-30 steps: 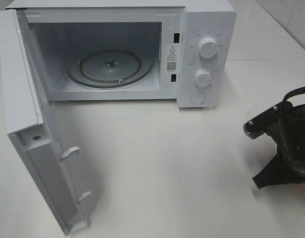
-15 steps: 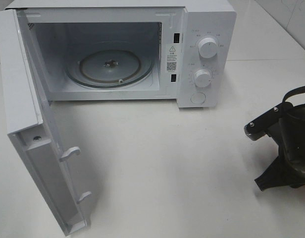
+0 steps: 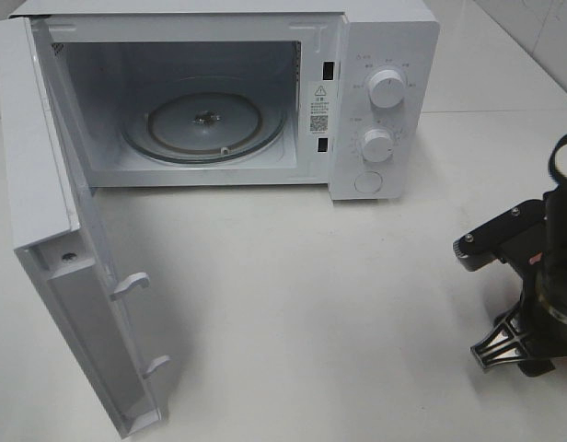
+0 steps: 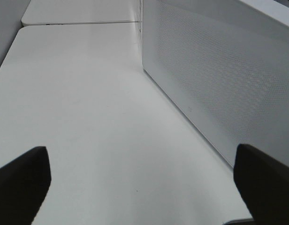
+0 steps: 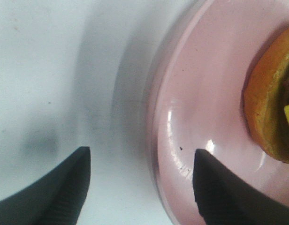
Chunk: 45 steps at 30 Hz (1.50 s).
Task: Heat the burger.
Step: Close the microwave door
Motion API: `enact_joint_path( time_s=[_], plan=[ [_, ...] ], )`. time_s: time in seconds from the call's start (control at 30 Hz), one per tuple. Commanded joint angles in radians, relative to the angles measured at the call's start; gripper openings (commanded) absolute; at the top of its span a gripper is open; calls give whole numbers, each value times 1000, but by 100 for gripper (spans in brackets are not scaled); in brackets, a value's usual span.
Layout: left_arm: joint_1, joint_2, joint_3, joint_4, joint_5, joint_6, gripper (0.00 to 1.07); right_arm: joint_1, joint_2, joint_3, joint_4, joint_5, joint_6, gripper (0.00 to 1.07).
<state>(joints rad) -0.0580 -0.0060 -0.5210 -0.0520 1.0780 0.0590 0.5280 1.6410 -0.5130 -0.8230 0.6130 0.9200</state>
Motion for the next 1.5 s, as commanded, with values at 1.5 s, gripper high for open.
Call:
enact_joint_path(
  time_s=[1.5],
  plan=[
    [2, -17, 2, -2, -9, -2, 98, -6, -1176, -151, 741, 504, -822, 74]
  ],
)
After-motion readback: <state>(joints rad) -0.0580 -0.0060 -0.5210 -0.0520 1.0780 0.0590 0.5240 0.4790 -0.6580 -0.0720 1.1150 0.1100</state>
